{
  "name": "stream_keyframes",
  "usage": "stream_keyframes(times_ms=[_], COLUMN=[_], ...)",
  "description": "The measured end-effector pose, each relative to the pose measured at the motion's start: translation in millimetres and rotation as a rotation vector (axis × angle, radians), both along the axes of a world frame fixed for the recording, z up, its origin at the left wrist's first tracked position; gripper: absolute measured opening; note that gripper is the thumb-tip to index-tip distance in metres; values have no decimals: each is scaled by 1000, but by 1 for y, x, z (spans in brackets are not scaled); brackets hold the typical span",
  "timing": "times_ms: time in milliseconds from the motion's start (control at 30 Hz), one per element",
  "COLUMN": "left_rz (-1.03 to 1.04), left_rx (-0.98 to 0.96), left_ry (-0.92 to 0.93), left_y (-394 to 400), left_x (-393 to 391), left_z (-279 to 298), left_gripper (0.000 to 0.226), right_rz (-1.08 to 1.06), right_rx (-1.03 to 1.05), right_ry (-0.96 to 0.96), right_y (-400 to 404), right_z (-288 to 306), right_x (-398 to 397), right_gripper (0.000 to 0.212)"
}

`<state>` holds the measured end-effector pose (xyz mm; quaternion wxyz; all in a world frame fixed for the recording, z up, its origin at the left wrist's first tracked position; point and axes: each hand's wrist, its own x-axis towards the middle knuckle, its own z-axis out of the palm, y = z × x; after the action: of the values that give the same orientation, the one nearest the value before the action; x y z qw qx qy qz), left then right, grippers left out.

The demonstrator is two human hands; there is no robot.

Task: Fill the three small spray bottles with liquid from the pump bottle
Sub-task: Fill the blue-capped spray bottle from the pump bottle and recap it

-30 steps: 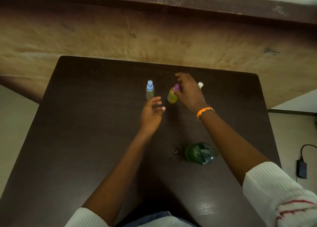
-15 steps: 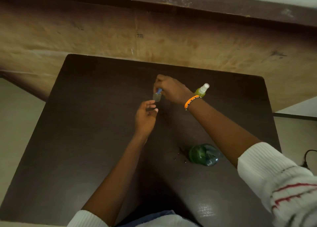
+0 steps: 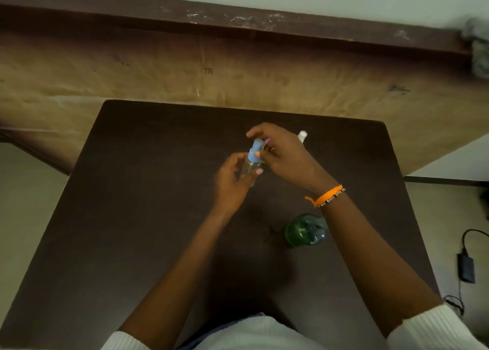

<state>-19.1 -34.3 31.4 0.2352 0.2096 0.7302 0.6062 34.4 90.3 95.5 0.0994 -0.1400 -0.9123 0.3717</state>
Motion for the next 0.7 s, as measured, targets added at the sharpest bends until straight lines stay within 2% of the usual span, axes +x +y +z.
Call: stream_keyframes(times_ms=[133,200,300,400,533,600,700], left_rz=[35,31,24,15,-154,-224,-286], left_rx=[36,53,82,100,148,172,178], left_ry=[82,154,180,197,253,254,248], left_y=[-2,-2,-4,-8,-17,-20,-22], left_x=[19,29,43,54,58,58,61], left_z=[22,35,51,62,75,79,81], left_gripper=[35,35,35,32,27,26,28], right_rz=[-348,-474,-544,-530,-506,-435,-234], right_rx=[-479,-606,-733,-654,-507,-454,-520], right_ry=[131,201,299,357,412,401,327], right_y=[-17,-25,-36,-43,-51,-49,-39], right_z=[5,7,20,32,43,51,61], right_x=[29,41,55,70,86,94,108], right_gripper=[25,24,22,15,15,18,22])
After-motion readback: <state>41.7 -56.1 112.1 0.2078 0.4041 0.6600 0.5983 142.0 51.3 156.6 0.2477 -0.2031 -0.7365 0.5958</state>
